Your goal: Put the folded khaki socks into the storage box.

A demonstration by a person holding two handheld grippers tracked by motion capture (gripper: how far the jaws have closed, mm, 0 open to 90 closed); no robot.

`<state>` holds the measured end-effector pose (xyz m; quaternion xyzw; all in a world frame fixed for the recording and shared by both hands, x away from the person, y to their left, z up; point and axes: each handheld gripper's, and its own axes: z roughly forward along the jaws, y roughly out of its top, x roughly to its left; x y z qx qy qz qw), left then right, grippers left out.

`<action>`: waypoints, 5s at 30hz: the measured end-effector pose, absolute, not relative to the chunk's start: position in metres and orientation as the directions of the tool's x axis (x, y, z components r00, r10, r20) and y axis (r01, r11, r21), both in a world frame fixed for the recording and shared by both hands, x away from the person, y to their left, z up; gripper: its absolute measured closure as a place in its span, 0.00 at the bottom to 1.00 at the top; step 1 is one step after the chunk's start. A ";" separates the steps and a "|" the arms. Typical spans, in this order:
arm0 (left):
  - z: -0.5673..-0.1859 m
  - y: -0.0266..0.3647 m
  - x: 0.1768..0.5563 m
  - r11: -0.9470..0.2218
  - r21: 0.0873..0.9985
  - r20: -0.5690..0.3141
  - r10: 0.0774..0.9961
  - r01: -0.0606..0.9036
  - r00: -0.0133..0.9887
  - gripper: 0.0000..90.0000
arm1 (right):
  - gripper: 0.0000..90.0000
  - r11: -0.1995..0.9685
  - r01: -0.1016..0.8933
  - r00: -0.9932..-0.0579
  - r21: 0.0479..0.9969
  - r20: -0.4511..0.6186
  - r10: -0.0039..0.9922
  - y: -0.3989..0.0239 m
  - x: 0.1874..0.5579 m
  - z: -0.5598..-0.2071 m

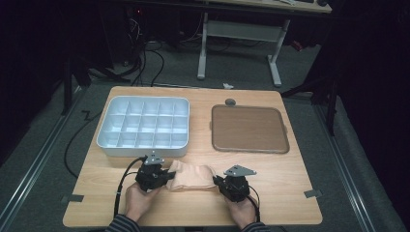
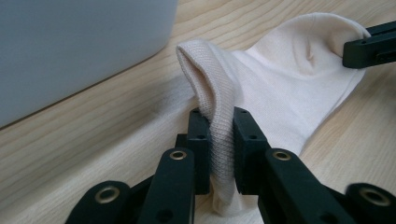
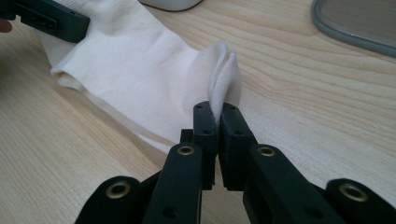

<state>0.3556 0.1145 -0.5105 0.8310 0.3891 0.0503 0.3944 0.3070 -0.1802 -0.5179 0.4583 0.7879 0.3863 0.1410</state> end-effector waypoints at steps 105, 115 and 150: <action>-0.511 0.129 0.337 -0.293 0.704 -0.277 0.725 0.646 0.631 0.90 | 0.96 0.479 0.518 -0.731 0.709 0.075 0.678 -0.080 0.323 -0.528; -0.501 0.126 0.336 -0.283 0.725 -0.293 0.698 0.628 0.653 0.90 | 0.97 0.480 0.517 -0.732 0.709 0.074 0.678 -0.080 0.324 -0.528; -0.492 0.123 0.342 -0.279 0.734 -0.303 0.681 0.619 0.667 0.92 | 0.78 0.357 0.530 -0.594 0.769 0.036 0.804 -0.136 0.326 -0.489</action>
